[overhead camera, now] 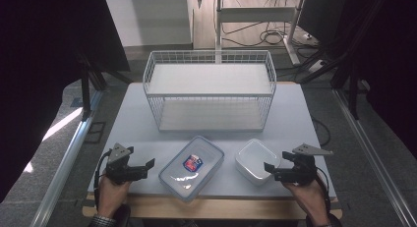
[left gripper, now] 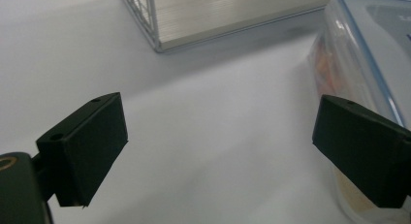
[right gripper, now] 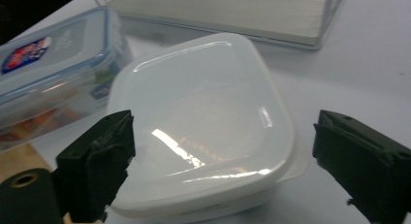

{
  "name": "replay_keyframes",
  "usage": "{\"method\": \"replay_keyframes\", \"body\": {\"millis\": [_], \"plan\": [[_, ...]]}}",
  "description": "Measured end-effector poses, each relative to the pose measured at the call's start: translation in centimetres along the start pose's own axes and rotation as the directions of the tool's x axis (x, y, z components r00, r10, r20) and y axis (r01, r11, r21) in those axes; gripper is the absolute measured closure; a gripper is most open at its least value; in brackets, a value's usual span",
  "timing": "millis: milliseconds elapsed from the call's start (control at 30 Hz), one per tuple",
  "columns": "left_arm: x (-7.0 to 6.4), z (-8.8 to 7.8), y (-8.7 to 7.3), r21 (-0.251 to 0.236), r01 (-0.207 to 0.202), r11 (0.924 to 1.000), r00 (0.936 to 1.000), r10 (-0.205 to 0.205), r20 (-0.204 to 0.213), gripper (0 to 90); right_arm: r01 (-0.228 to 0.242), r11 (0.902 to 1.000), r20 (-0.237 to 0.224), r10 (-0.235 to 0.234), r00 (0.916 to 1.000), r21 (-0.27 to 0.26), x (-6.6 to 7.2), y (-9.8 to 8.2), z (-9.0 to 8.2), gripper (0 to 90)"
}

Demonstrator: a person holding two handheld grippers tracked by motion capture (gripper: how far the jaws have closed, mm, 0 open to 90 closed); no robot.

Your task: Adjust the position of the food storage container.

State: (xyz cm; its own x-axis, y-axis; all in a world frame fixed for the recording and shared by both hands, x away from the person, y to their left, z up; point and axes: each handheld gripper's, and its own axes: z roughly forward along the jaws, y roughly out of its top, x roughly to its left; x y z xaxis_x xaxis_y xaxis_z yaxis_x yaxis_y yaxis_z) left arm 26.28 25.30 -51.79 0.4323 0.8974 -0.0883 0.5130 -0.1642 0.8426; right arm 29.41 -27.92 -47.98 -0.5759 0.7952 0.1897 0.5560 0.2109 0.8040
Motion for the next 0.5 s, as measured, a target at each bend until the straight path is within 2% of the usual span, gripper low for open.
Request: {"method": "replay_keyframes", "body": {"millis": [167,367,500], "plan": [[0.35,0.12,-0.38,0.02,0.0,0.9998,1.0,0.0,0.002,5.8,0.008,0.9997,-0.005,-0.009,0.9999,-0.021,0.02,0.27,-0.17,19.3],[-0.11,0.65,-0.43,0.061,-0.037,0.9974,0.9992,0.038,-0.014,5.9,0.027,0.9993,0.003,-0.027,0.9996,-0.026,0.17,0.32,-0.27,26.5],[-0.17,0.72,-0.43,0.067,-0.043,0.9968,0.9989,0.044,-0.016,6.2,0.03,0.9994,0.012,-0.03,0.9995,-0.019,0.13,0.39,-0.51,36.8]]}}
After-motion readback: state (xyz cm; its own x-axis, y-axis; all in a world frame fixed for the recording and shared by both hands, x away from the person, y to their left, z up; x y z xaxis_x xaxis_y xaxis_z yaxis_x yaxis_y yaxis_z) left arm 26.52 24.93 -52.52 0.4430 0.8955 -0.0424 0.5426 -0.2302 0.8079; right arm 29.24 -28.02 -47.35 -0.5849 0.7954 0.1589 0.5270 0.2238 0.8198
